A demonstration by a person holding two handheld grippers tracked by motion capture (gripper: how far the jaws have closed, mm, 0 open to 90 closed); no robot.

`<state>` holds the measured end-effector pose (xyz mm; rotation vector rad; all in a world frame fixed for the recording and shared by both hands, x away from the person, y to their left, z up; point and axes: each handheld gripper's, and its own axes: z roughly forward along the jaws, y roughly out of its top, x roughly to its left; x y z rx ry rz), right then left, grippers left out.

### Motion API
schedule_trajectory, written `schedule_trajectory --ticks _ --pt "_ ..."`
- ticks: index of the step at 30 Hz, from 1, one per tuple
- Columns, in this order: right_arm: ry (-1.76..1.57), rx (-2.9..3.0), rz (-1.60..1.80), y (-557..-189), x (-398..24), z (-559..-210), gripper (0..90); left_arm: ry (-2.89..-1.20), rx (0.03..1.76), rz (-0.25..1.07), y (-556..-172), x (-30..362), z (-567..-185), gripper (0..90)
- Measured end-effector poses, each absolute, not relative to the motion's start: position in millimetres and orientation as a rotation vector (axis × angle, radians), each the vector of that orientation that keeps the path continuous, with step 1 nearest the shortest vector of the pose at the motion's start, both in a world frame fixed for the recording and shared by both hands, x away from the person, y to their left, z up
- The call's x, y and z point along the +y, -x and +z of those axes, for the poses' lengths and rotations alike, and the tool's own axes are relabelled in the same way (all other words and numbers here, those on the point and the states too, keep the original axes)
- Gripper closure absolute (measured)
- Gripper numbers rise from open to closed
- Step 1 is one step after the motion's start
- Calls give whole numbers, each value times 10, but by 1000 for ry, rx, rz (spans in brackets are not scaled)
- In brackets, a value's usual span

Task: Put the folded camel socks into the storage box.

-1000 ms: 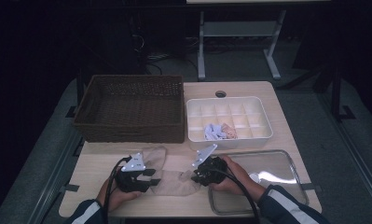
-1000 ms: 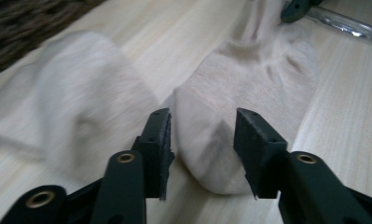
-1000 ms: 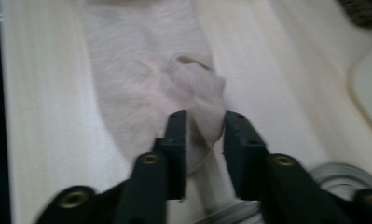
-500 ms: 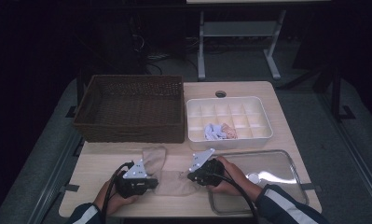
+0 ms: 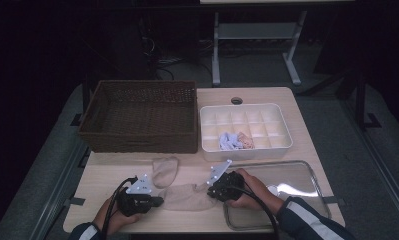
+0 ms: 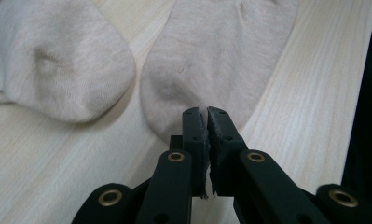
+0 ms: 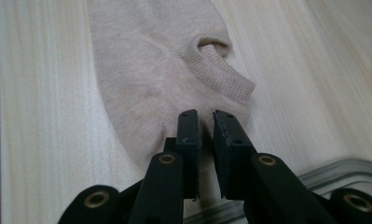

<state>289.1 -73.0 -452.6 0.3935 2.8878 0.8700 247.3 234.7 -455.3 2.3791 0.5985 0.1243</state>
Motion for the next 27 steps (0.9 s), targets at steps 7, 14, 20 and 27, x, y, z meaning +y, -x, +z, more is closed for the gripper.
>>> schedule_trajectory --ticks 7,14,20,27 --pt "-360 2850 883 -2858 -743 -4463 783 -2297 645 230 -2525 2423 -4459 771" --pt "-323 2794 981 -2847 -688 -4430 843 -2226 696 317 -2766 2475 -4426 599" --pt "-321 2823 963 -2874 -624 -4547 799 -2262 744 277 -2983 2448 -4590 511" --pt "-290 2848 974 -2848 -589 -4574 789 -2268 737 268 -3044 2425 -4640 638"
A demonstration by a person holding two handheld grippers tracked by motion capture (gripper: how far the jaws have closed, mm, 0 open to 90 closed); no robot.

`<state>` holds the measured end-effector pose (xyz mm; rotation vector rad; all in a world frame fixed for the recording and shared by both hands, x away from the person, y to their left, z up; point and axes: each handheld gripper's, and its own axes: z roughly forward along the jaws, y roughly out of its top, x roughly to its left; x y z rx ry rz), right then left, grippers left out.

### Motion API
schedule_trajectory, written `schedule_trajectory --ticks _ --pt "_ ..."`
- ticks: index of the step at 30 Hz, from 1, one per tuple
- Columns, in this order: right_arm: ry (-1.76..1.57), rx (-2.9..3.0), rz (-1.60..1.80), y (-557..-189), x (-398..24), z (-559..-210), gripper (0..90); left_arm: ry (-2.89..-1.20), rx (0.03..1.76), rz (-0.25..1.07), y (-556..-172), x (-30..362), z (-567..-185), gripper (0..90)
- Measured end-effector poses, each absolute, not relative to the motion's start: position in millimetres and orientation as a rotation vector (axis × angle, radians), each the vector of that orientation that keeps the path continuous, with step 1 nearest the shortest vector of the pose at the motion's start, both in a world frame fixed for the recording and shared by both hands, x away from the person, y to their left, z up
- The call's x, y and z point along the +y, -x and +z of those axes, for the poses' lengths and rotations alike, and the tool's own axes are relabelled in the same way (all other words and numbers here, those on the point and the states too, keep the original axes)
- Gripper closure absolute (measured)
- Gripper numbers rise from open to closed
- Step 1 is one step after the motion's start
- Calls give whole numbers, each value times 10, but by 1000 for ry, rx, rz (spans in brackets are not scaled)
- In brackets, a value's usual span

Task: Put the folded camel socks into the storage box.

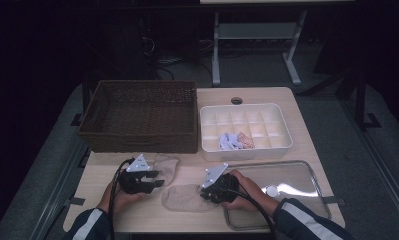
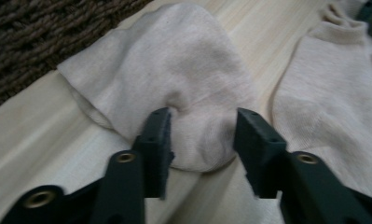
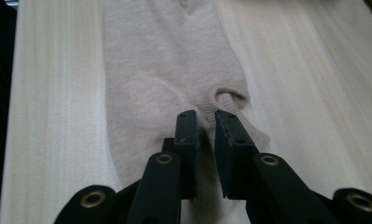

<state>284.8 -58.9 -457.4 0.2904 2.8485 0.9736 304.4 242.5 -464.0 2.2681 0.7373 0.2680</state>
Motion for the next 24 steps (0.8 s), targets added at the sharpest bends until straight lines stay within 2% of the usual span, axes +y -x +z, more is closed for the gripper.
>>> schedule_trajectory --ticks 2,4,7,13,16,22,24 --pt "-258 2852 975 -2817 -564 -4576 780 -2277 740 276 -3070 2407 -4628 761" --pt "-265 2855 970 -2810 -559 -4573 778 -2279 727 279 -3071 2397 -4622 844" --pt "-268 2858 979 -2823 -564 -4575 767 -2277 696 306 -3074 2360 -4575 858" --pt "-279 2860 977 -2819 -567 -4573 745 -2165 620 291 -3035 2256 -4355 866" --pt "-279 2857 972 -2820 -567 -4564 702 -2141 590 263 -3035 2201 -4288 869" --pt "-376 2666 1161 -2866 -681 -4292 614 -2152 501 196 -3011 1984 -4245 869" --pt "-364 2622 1207 -2892 -696 -4245 557 -2153 489 169 -3012 1915 -4253 870"
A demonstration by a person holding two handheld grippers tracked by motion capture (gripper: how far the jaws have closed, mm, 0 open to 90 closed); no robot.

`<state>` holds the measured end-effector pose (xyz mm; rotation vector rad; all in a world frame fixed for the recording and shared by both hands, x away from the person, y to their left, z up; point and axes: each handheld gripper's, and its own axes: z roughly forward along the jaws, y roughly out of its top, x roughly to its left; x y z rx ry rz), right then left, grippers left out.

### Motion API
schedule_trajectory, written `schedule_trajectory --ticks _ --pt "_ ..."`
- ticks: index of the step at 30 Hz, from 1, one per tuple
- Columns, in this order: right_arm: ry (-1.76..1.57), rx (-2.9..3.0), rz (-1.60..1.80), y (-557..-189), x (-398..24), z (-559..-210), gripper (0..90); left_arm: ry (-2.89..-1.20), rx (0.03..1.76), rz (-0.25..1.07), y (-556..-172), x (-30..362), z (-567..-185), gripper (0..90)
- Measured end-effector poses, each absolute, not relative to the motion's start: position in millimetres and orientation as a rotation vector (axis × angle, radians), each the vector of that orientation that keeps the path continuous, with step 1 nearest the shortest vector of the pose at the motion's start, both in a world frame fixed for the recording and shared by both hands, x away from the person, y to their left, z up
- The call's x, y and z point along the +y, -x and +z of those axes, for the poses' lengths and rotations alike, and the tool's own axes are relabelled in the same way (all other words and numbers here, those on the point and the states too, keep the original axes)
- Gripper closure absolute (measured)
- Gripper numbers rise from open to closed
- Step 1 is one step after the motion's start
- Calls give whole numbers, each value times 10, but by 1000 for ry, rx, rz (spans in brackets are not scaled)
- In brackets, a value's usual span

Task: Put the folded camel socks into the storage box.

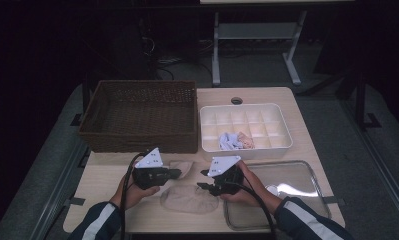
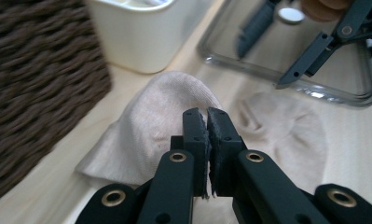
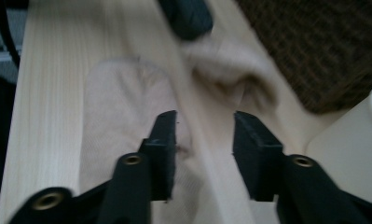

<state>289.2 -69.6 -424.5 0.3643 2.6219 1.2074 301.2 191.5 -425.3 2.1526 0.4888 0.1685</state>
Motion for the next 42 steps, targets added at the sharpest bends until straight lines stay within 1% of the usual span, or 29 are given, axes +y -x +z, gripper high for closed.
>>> schedule_trajectory --ticks 2,3,4,5,6,7,8,11,18,19,21,24,26,32,35,36,38,39,40,42 --pt "-339 2602 1191 -2886 -661 -4225 536 -2165 480 186 -3027 1851 -4248 870" --pt "-304 2592 1164 -2887 -633 -4232 561 -2143 486 169 -3045 1841 -4246 870" --pt "-304 2592 1164 -2887 -633 -4232 561 -2143 486 169 -3045 1841 -4246 870" --pt "-286 2615 1159 -2891 -583 -4260 679 -2103 508 156 -3083 1839 -4228 870" --pt "-274 2617 1150 -2898 -567 -4269 714 -2077 522 155 -3099 1845 -4222 870" --pt "-264 2621 1143 -2914 -549 -4278 773 -2058 537 163 -3111 1856 -4215 870" --pt "-245 2622 1140 -2943 -533 -4288 803 -2056 546 165 -3119 1871 -4210 870" --pt "-282 2624 1117 -3007 -463 -4310 846 -2022 599 155 -3149 1944 -4232 869" --pt "-341 2608 1083 -3180 -258 -4370 829 -2020 631 163 -3217 2033 -4263 869" --pt "-365 2613 1094 -3210 -233 -4379 812 -2011 645 156 -3228 2045 -4274 869" --pt "-353 2644 1098 -3273 -170 -4397 714 -2003 656 154 -3246 2068 -4283 869" --pt "-354 2659 1070 -3320 -103 -4453 628 -1996 661 151 -3258 2077 -4288 869" --pt "-352 2670 1062 -3345 -64 -4509 615 -1997 661 152 -3261 2082 -4287 869" --pt "-376 2667 1017 -3432 -6 -4601 651 -1987 679 150 -3282 2112 -4295 870" --pt "-422 2711 1052 -3491 -1 -4655 715 -1969 699 156 -3314 2150 -4299 870" --pt "-419 2717 1055 -3501 2 -4656 755 -1971 704 164 -3324 2159 -4300 870" --pt "-425 2764 1041 -3541 12 -4639 791 -1964 718 168 -3343 2175 -4306 870" --pt "-425 2764 1041 -3541 12 -4639 791 -1964 718 168 -3343 2175 -4306 869" --pt "-417 2785 1014 -3563 12 -4622 864 -1972 726 181 -3352 2189 -4306 869" --pt "-407 2806 1014 -3574 -13 -4619 877 -1965 736 184 -3350 2203 -4303 870"
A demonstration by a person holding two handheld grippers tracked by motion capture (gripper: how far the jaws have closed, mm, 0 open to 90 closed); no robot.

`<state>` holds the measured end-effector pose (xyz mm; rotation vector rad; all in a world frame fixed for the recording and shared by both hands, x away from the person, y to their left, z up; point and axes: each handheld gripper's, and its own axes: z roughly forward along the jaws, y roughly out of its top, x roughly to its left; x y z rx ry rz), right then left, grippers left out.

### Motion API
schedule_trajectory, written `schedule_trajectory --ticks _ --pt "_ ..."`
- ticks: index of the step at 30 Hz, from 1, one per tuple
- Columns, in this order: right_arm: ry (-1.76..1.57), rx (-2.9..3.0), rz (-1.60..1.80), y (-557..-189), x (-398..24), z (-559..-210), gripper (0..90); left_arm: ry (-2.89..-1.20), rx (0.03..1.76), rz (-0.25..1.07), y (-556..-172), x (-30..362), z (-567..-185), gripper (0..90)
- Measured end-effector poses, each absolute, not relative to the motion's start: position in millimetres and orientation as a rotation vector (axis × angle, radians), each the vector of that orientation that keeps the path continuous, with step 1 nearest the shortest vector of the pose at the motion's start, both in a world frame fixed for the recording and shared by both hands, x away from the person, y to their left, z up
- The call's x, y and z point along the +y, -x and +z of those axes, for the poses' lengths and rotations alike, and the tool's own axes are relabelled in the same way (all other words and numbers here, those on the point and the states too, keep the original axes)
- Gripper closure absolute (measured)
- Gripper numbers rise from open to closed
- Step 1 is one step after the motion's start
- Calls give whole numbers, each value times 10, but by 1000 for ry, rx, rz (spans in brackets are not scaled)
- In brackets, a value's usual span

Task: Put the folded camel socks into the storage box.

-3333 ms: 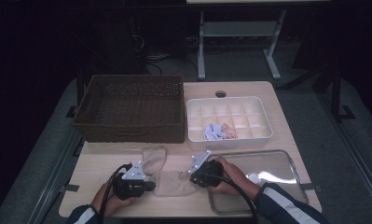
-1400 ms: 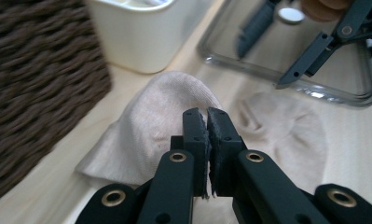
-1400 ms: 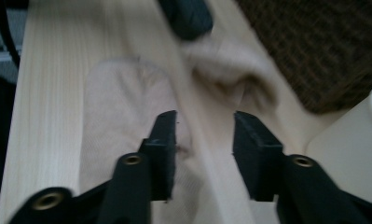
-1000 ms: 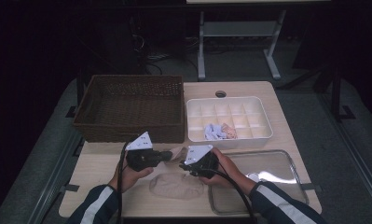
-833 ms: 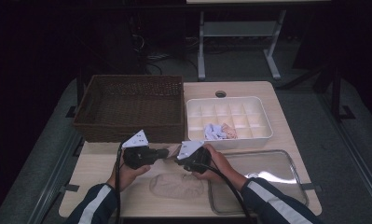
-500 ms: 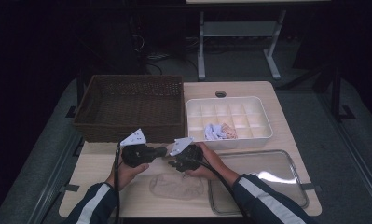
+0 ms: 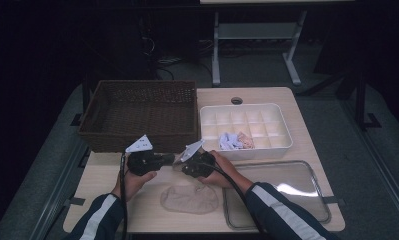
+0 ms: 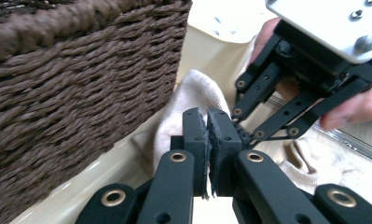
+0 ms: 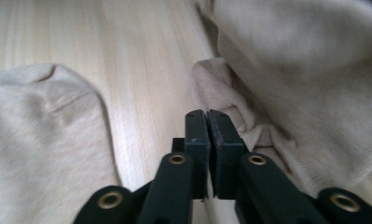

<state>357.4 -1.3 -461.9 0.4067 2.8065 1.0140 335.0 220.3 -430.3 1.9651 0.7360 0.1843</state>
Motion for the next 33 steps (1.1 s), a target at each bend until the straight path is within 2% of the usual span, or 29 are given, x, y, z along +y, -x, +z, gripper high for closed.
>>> schedule_trajectory --ticks 13,18,22,24,25,26,27,30,33 --pt "-168 2927 955 -3338 -299 -4563 866 -2068 787 255 -3336 2332 -4375 871" --pt "-166 2928 929 -3316 -386 -4550 859 -2157 778 294 -3296 2361 -4444 870" --pt "-193 2903 903 -3315 -434 -4530 858 -2162 789 318 -3298 2388 -4456 865" --pt "-223 2879 884 -3310 -456 -4511 859 -2159 817 349 -3308 2413 -4461 781" --pt "-229 2872 890 -3310 -467 -4501 854 -2135 836 352 -3315 2441 -4463 781" --pt "-253 2854 940 -3305 -493 -4472 847 -2110 843 357 -3305 2459 -4449 681" --pt "-252 2841 947 -3302 -497 -4462 842 -2099 850 364 -3298 2469 -4432 647" --pt "-266 2786 1002 -3276 -470 -4412 829 -2042 851 365 -3301 2496 -4380 577" --pt "-285 2768 1018 -3239 -399 -4403 815 -2084 814 362 -3326 2435 -4398 580"
